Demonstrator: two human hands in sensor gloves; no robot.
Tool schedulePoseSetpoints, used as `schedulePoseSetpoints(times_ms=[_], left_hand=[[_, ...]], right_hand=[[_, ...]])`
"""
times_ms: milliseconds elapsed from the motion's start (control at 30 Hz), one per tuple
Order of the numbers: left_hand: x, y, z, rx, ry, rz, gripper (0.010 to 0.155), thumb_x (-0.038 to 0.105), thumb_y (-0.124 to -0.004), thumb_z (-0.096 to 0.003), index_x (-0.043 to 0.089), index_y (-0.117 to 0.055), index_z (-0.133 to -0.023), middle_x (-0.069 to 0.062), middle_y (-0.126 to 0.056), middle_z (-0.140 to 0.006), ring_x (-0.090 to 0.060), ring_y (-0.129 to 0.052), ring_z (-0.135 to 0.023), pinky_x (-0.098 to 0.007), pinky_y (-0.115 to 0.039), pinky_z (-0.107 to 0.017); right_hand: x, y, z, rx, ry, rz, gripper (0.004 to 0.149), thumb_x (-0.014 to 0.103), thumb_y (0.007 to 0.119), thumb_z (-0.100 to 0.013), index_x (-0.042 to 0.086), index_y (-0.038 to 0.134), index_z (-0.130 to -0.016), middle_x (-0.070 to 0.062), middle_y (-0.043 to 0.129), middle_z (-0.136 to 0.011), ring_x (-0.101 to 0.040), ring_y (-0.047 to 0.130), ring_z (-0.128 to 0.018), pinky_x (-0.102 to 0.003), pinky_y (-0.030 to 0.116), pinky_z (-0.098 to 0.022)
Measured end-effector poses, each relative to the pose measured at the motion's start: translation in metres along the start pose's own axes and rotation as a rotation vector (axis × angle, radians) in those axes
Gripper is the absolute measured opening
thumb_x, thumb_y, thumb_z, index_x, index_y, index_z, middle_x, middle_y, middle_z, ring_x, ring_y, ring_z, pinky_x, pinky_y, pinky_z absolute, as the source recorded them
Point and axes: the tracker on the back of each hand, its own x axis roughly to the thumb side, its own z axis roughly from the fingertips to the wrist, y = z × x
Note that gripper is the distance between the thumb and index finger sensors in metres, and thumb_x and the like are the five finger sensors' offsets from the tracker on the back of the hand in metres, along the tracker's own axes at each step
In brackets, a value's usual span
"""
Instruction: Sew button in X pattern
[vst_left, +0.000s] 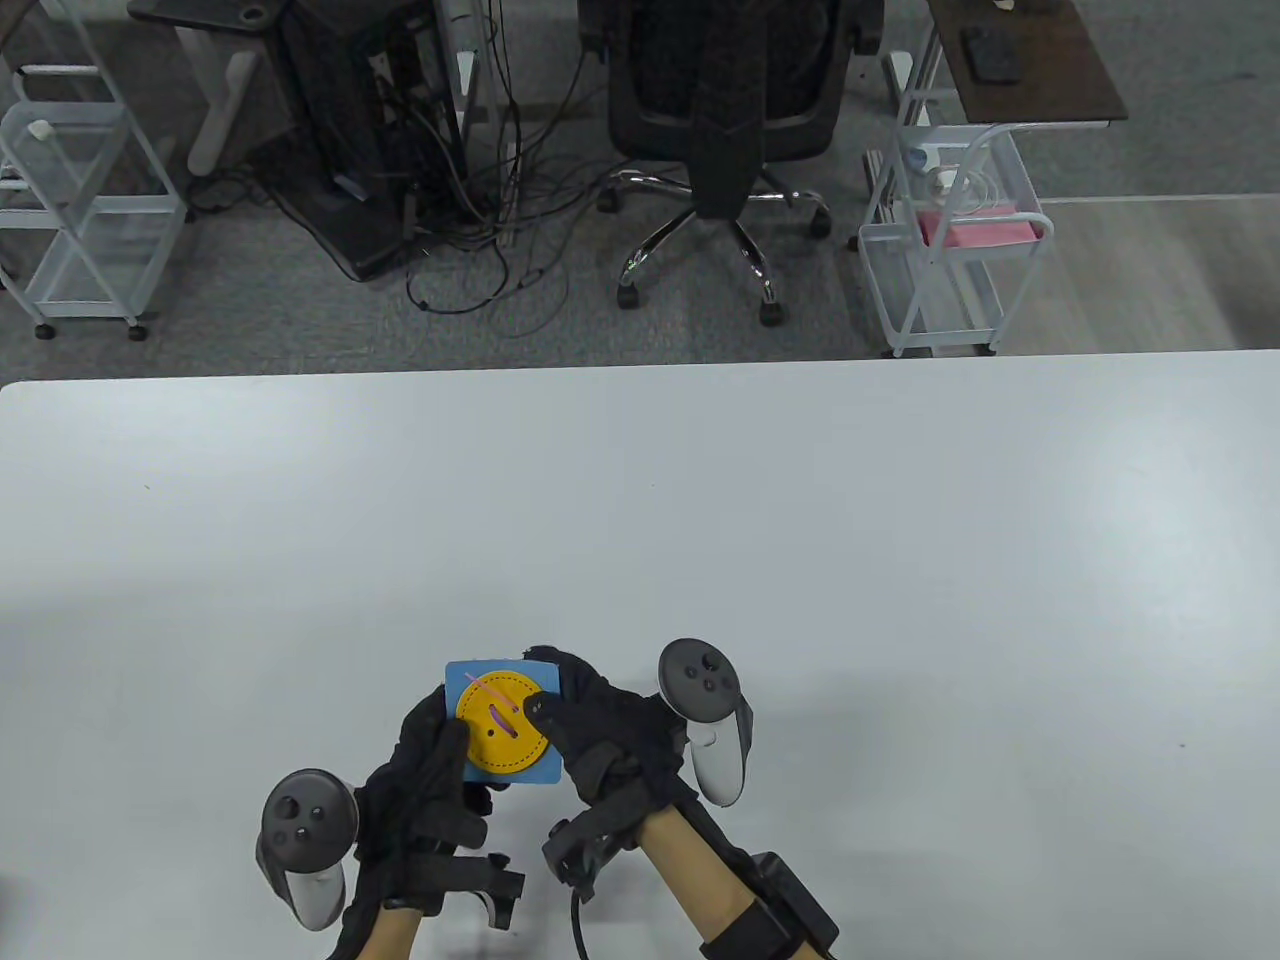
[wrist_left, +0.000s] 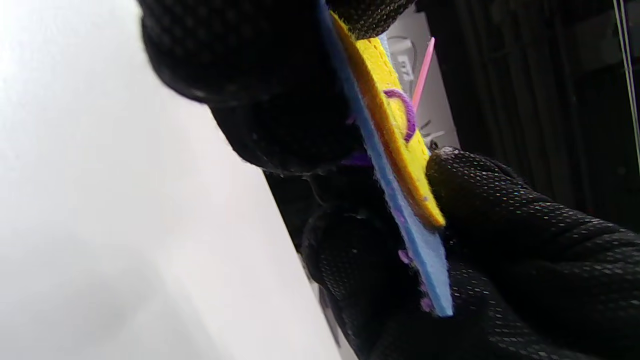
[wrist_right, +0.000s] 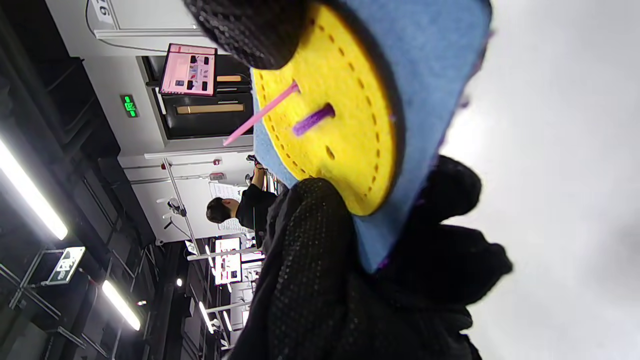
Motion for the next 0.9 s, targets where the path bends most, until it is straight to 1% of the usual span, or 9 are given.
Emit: schedulePoseSetpoints(times_ms=[33, 100, 167, 267, 333, 400, 500, 633, 900], left_hand=[[0.001, 0.0, 0.001, 0.011, -0.008, -0.033, 0.051, 0.017, -0.063, -0.0596, -0.007, -0.054, -0.104, -0.026, -0.086, -0.077, -0.025, -0.105, -0.04, -0.022, -0.094, -0.023], [0.003, 0.001, 0.001, 0.018, -0.032, -0.101, 0.059, 0.018, -0.065, -0.0599, -0.002, -0.04, -0.11, -0.031, -0.074, -0.089, -0.035, -0.1, -0.056, -0.032, -0.092, -0.034], [0.006, 0.0, 0.001, 0.008, -0.084, -0.159, 0.063, 0.018, -0.065, -0.0601, 0.008, -0.03, -0.112, -0.036, -0.056, -0.102, -0.048, -0.085, -0.078, -0.047, -0.084, -0.051], [0.009, -0.001, 0.0, -0.018, -0.148, -0.214, 0.061, 0.016, -0.063, -0.0602, 0.014, -0.033, -0.113, -0.036, -0.042, -0.109, -0.058, -0.065, -0.092, -0.058, -0.074, -0.06], [0.011, -0.003, 0.0, -0.039, -0.174, -0.237, 0.057, 0.015, -0.063, -0.06, 0.015, -0.04, -0.112, -0.035, -0.038, -0.111, -0.061, -0.056, -0.095, -0.061, -0.07, -0.063], [0.012, -0.005, 0.001, -0.062, -0.198, -0.246, 0.055, 0.016, -0.062, -0.0601, 0.012, -0.045, -0.112, -0.036, -0.034, -0.112, -0.064, -0.049, -0.097, -0.064, -0.066, -0.064], [0.01, -0.008, 0.0, -0.127, -0.212, -0.178, 0.056, 0.025, -0.063, -0.0617, 0.007, -0.047, -0.112, -0.039, -0.026, -0.113, -0.067, -0.037, -0.097, -0.069, -0.059, -0.066], [0.007, -0.007, -0.001, -0.127, -0.202, -0.117, 0.057, 0.032, -0.066, -0.0619, 0.009, -0.052, -0.112, -0.039, -0.021, -0.113, -0.069, -0.028, -0.096, -0.073, -0.05, -0.067], [0.005, -0.007, -0.002, -0.128, -0.179, -0.112, 0.048, 0.039, -0.072, -0.0593, 0.019, -0.07, -0.103, -0.037, -0.026, -0.114, -0.068, -0.026, -0.096, -0.076, -0.046, -0.066]], right_hand=[[-0.001, 0.0, 0.0, 0.002, 0.005, -0.019, 0.053, 0.02, 0.07, -0.055, 0.011, 0.052, -0.104, -0.017, 0.077, -0.094, -0.032, 0.092, -0.076, -0.046, 0.077, -0.058], [-0.003, 0.0, -0.001, 0.003, 0.008, -0.037, 0.053, 0.02, 0.07, -0.055, 0.011, 0.053, -0.104, -0.017, 0.077, -0.094, -0.031, 0.092, -0.076, -0.046, 0.077, -0.058], [-0.005, 0.0, -0.001, 0.002, 0.008, -0.044, 0.053, 0.02, 0.07, -0.055, 0.011, 0.053, -0.104, -0.017, 0.077, -0.094, -0.031, 0.092, -0.076, -0.046, 0.077, -0.058], [-0.005, 0.0, 0.0, 0.014, 0.008, -0.06, 0.052, 0.02, 0.07, -0.055, 0.011, 0.053, -0.104, -0.017, 0.077, -0.094, -0.031, 0.092, -0.076, -0.046, 0.077, -0.058], [-0.005, 0.0, 0.0, 0.015, 0.007, -0.056, 0.052, 0.02, 0.07, -0.055, 0.011, 0.053, -0.104, -0.017, 0.077, -0.094, -0.031, 0.092, -0.076, -0.046, 0.077, -0.058], [-0.005, 0.001, 0.0, 0.018, 0.005, -0.044, 0.052, 0.02, 0.07, -0.055, 0.011, 0.053, -0.104, -0.017, 0.077, -0.094, -0.031, 0.092, -0.076, -0.046, 0.077, -0.058], [-0.006, 0.004, 0.001, 0.03, 0.006, -0.03, 0.052, 0.019, 0.069, -0.055, 0.011, 0.053, -0.104, -0.017, 0.077, -0.094, -0.031, 0.092, -0.075, -0.046, 0.077, -0.058], [-0.007, 0.005, 0.001, 0.027, 0.011, -0.019, 0.052, 0.019, 0.069, -0.055, 0.011, 0.053, -0.103, -0.017, 0.077, -0.094, -0.031, 0.093, -0.075, -0.047, 0.077, -0.058], [-0.01, 0.009, 0.002, 0.012, 0.012, 0.043, 0.051, 0.018, 0.069, -0.055, 0.01, 0.054, -0.103, -0.018, 0.078, -0.093, -0.032, 0.094, -0.073, -0.046, 0.079, -0.055]])
